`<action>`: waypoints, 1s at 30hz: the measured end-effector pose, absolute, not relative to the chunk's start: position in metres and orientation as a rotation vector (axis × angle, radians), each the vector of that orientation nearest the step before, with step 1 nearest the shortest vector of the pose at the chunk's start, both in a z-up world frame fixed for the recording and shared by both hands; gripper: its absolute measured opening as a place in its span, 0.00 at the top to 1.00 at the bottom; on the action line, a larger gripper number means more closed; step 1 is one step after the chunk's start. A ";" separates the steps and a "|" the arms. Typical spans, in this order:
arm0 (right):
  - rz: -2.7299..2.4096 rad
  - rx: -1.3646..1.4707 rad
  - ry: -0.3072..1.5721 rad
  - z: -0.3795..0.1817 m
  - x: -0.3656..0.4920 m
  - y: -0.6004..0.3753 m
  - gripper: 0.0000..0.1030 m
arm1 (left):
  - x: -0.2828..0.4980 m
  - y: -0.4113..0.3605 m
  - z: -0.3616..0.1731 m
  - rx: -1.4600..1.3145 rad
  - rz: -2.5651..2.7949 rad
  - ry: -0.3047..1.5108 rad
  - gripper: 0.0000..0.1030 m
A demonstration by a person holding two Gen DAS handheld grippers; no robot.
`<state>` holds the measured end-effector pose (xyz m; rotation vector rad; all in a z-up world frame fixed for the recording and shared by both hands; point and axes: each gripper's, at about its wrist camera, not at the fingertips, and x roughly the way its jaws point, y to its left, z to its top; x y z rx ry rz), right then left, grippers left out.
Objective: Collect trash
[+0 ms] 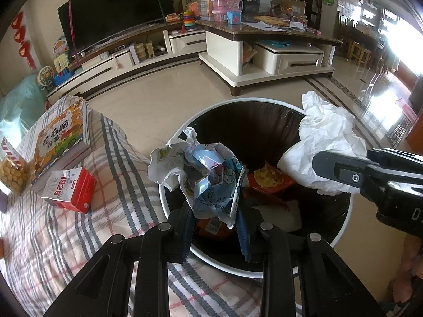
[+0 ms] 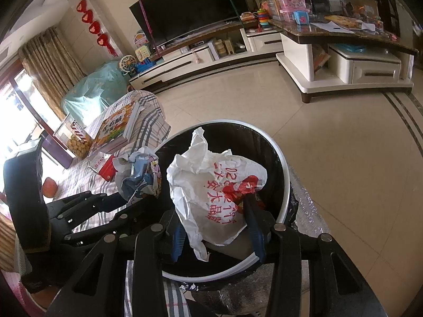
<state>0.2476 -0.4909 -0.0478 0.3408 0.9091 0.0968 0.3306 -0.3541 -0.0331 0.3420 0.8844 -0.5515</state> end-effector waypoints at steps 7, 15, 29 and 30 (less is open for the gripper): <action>0.098 0.399 0.908 -0.048 0.248 -0.499 0.46 | 0.325 -0.349 -0.024 0.344 -0.538 0.848 0.37; 0.105 0.429 0.845 -0.029 0.224 -0.490 0.31 | 0.286 -0.294 -0.014 0.280 -0.465 0.778 0.23; 0.197 0.449 0.767 -0.039 0.125 -0.387 0.11 | 0.157 -0.154 -0.023 0.062 -0.237 0.686 0.13; 0.199 0.438 0.755 -0.038 0.119 -0.380 0.10 | 0.149 -0.148 -0.022 0.059 -0.220 0.673 0.13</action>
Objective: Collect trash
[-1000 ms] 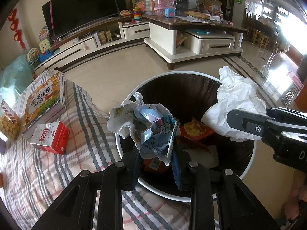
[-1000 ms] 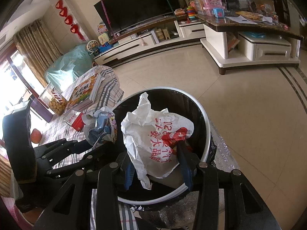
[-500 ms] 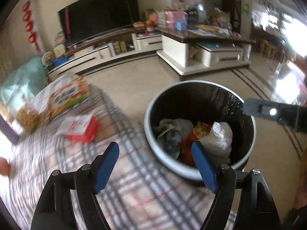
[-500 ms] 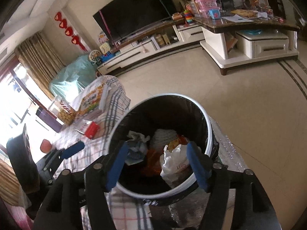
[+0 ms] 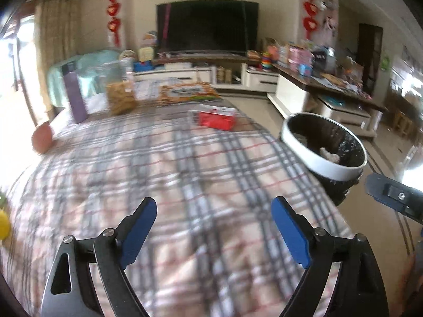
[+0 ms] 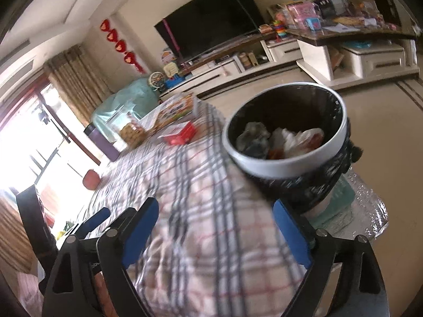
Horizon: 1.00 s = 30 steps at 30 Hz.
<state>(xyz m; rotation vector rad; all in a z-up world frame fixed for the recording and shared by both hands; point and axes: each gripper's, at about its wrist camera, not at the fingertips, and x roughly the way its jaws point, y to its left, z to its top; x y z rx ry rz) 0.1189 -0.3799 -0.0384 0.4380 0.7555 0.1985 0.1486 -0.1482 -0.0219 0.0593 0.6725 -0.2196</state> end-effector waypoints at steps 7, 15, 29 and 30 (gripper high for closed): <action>0.199 0.395 0.686 -0.026 0.092 -0.346 0.06 | 0.095 -0.104 -0.010 0.022 -0.107 0.561 0.06; 0.127 0.149 0.427 0.011 0.042 -0.303 0.00 | 0.036 -0.082 -0.004 0.031 -0.012 0.412 0.00; 0.048 0.004 0.282 -0.004 0.018 -0.275 0.00 | -0.014 -0.100 -0.041 0.096 0.088 0.239 0.00; 0.048 -0.005 0.277 -0.005 0.017 -0.274 0.00 | -0.010 -0.097 -0.042 0.092 0.086 0.237 0.00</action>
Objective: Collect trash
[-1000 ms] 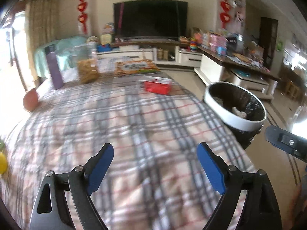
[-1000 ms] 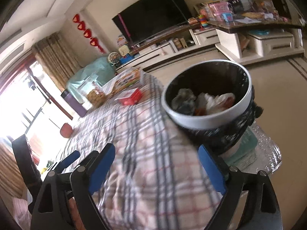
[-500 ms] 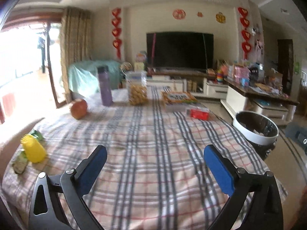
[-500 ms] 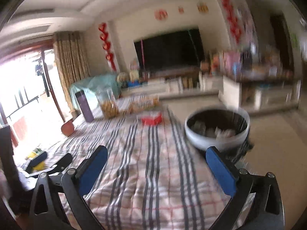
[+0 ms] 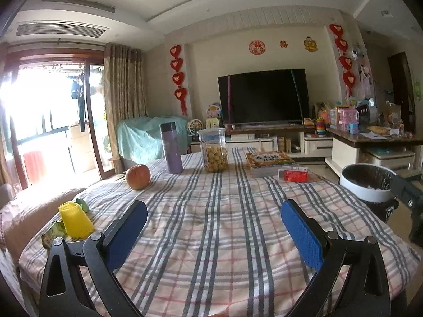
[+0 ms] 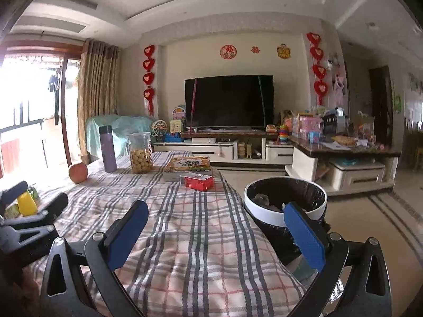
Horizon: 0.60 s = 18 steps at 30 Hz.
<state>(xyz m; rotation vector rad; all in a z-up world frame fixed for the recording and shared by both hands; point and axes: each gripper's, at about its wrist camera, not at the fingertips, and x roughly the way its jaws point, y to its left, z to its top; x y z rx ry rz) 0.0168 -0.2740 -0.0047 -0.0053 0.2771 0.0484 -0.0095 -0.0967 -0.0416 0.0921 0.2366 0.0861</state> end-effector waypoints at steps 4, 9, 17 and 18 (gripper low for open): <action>0.045 -0.028 0.263 -0.006 0.014 -0.270 0.00 | -0.006 -0.092 -0.046 0.090 0.087 0.230 0.00; 0.055 -0.025 0.265 -0.006 0.012 -0.269 0.00 | 0.000 -0.087 -0.048 0.084 0.085 0.244 0.00; 0.063 -0.018 0.277 -0.007 0.015 -0.271 0.00 | 0.003 -0.086 -0.046 0.087 0.079 0.245 0.00; 0.064 -0.015 0.278 -0.007 0.015 -0.272 0.00 | 0.004 -0.086 -0.046 0.089 0.077 0.245 0.00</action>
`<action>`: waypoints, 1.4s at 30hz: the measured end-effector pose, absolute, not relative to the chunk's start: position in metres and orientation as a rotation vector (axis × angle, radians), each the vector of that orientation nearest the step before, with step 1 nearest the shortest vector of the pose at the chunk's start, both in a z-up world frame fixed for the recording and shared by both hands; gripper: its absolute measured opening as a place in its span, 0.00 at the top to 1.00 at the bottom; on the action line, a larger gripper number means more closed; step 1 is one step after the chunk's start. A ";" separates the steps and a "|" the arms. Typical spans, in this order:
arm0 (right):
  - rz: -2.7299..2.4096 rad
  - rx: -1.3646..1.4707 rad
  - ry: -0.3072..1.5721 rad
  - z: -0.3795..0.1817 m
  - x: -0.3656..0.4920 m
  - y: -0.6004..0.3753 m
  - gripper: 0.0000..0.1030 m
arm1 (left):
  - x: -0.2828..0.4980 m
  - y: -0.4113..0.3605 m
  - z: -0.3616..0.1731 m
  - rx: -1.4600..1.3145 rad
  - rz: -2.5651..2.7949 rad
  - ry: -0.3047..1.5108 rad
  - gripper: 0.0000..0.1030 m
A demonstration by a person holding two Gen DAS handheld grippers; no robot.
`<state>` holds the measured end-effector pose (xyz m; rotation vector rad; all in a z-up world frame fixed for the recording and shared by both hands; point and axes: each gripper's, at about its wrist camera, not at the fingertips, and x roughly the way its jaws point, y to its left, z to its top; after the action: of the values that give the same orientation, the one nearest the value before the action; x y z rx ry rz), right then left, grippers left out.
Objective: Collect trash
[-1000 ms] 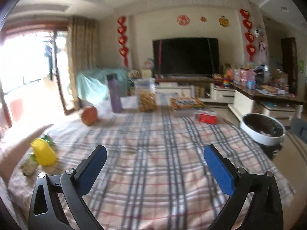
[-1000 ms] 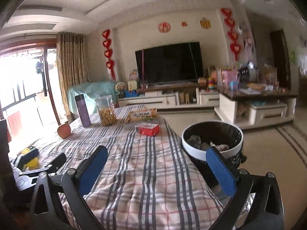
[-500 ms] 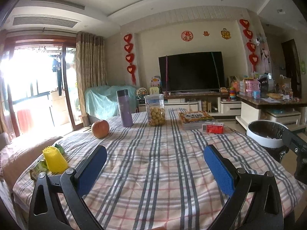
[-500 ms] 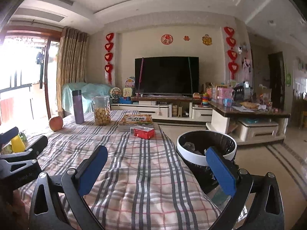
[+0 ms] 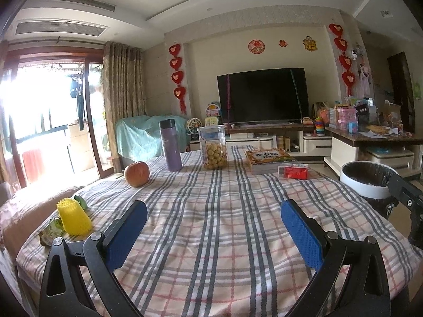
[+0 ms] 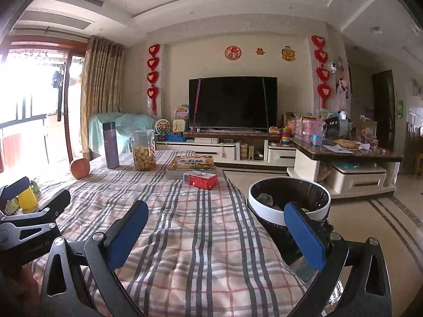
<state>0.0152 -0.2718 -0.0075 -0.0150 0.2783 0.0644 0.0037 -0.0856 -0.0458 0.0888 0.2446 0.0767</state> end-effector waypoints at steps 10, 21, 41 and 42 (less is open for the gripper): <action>0.061 -0.009 0.283 -0.008 0.015 -0.274 0.00 | 0.003 -0.086 -0.047 0.095 0.072 0.245 0.00; 0.061 -0.003 0.283 -0.008 0.014 -0.275 0.00 | 0.002 -0.087 -0.049 0.111 0.065 0.242 0.00; 0.066 0.017 0.291 -0.007 0.013 -0.279 0.00 | 0.003 -0.088 -0.050 0.110 0.059 0.249 0.00; 0.066 0.015 0.292 -0.007 0.013 -0.278 0.00 | 0.003 -0.088 -0.050 0.109 0.058 0.249 0.00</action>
<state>0.0129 -0.2781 -0.0067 0.0150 0.2915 0.0661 0.0030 -0.0876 -0.0504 0.1092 0.2494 0.0583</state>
